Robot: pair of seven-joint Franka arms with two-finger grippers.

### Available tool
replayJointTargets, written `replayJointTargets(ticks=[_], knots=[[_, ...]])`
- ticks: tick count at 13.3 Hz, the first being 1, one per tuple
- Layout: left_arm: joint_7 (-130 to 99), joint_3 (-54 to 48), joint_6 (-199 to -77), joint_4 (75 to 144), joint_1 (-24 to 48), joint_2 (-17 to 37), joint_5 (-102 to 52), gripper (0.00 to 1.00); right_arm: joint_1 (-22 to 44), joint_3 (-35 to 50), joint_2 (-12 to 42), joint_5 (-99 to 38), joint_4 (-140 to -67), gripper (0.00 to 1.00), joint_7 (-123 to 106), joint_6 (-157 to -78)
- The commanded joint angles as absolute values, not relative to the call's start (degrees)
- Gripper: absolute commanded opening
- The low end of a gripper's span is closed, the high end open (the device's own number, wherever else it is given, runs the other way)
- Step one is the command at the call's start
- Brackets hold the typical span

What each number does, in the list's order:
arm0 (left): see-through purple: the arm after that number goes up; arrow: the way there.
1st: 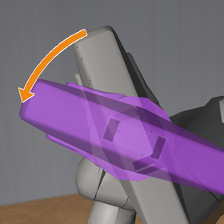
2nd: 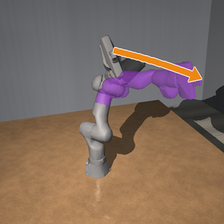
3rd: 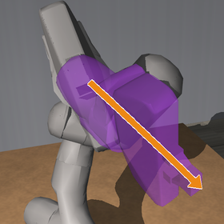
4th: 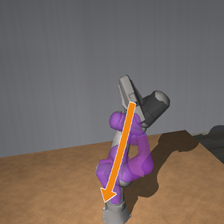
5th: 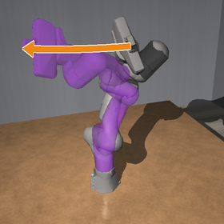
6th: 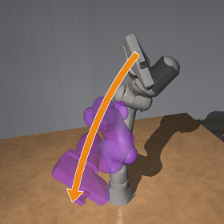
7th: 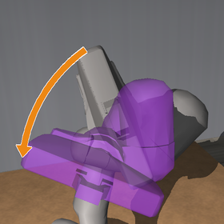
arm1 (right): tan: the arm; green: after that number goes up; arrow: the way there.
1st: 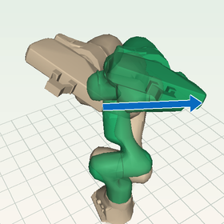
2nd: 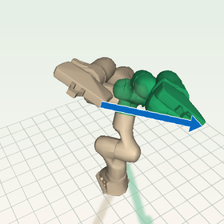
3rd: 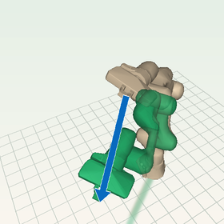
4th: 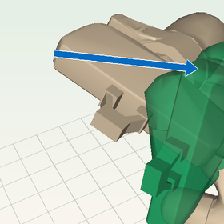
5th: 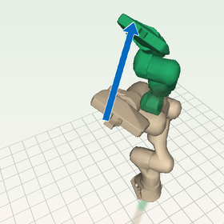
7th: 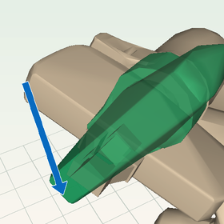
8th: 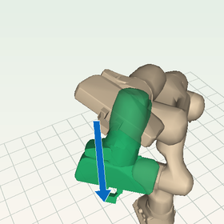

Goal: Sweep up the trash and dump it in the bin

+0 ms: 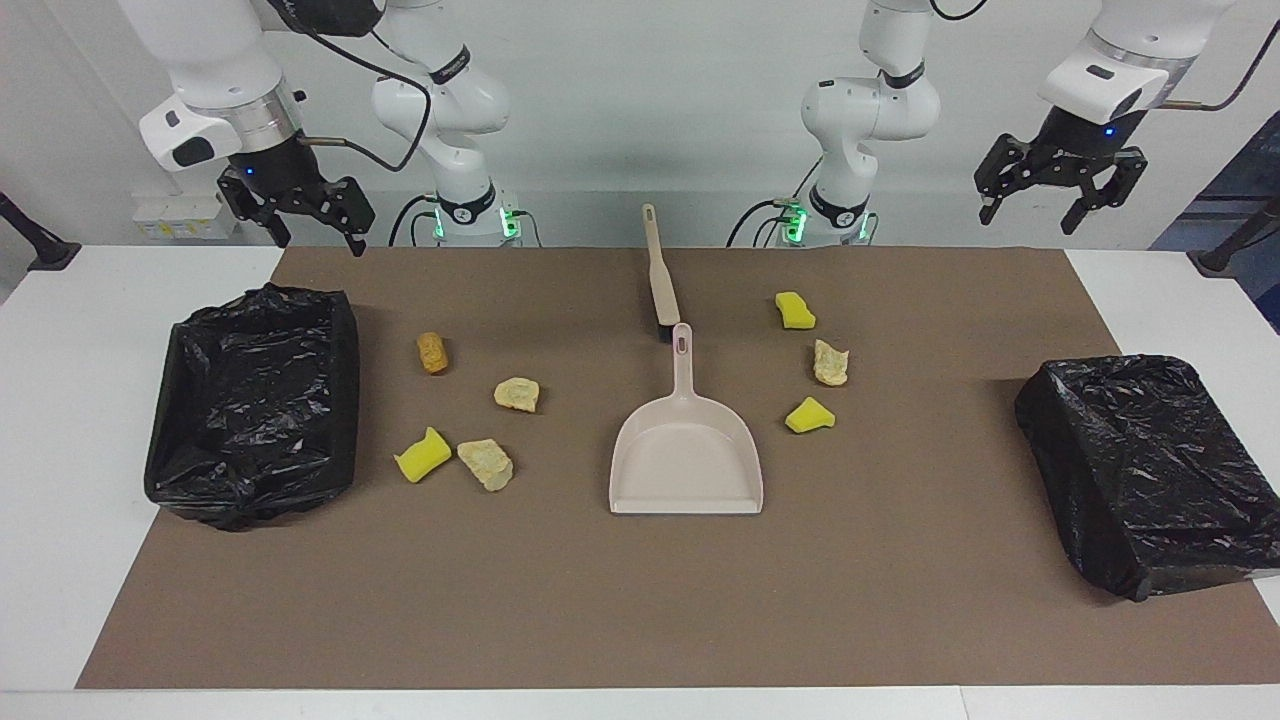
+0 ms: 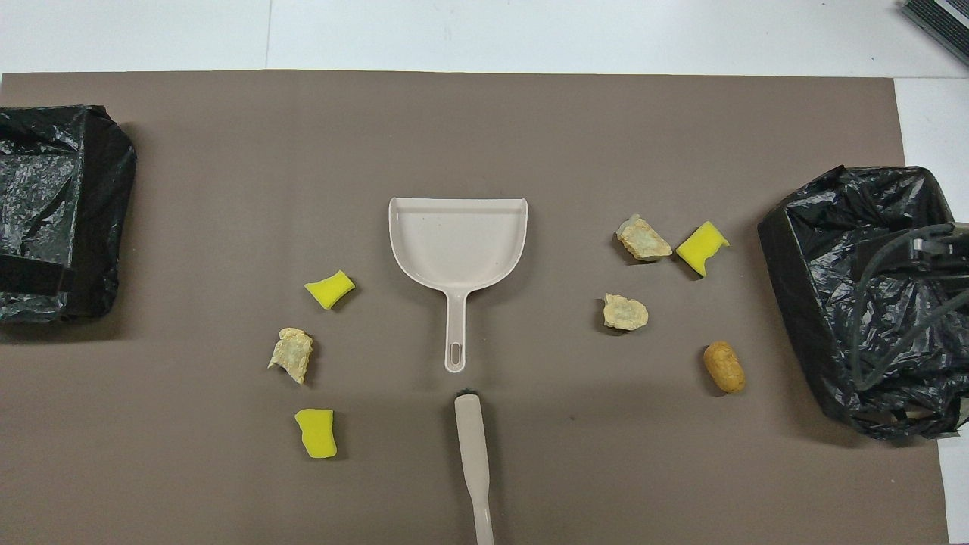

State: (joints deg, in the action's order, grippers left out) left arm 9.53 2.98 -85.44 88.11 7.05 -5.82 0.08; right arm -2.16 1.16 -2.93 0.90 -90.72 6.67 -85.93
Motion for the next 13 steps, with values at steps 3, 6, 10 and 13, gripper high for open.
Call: replayJointTargets(ticks=[3, 6, 10, 13], knots=[[10.0, 2.7, -84.0, 87.1, 6.4, -5.7, -0.2, 1.0, -0.4, 1.7, -3.8, -1.5, -93.6, 1.0, 6.2, -88.5], [10.0, 2.7, -82.8, 87.1, 6.4, -5.7, -0.2, 1.0, -0.2, 1.8, -4.0, -1.4, -94.0, 1.0, 6.2, -89.2], [9.8, 2.7, -82.7, 87.2, 6.5, -5.7, -0.2, 1.0, 0.8, 2.8, -3.3, -1.6, -94.7, 1.0, 5.6, -90.1], [9.8, 2.4, -82.7, 87.2, 7.2, -5.7, -0.2, 1.0, 4.6, 3.0, -0.3, -1.7, -94.6, 1.0, 5.9, -92.3]])
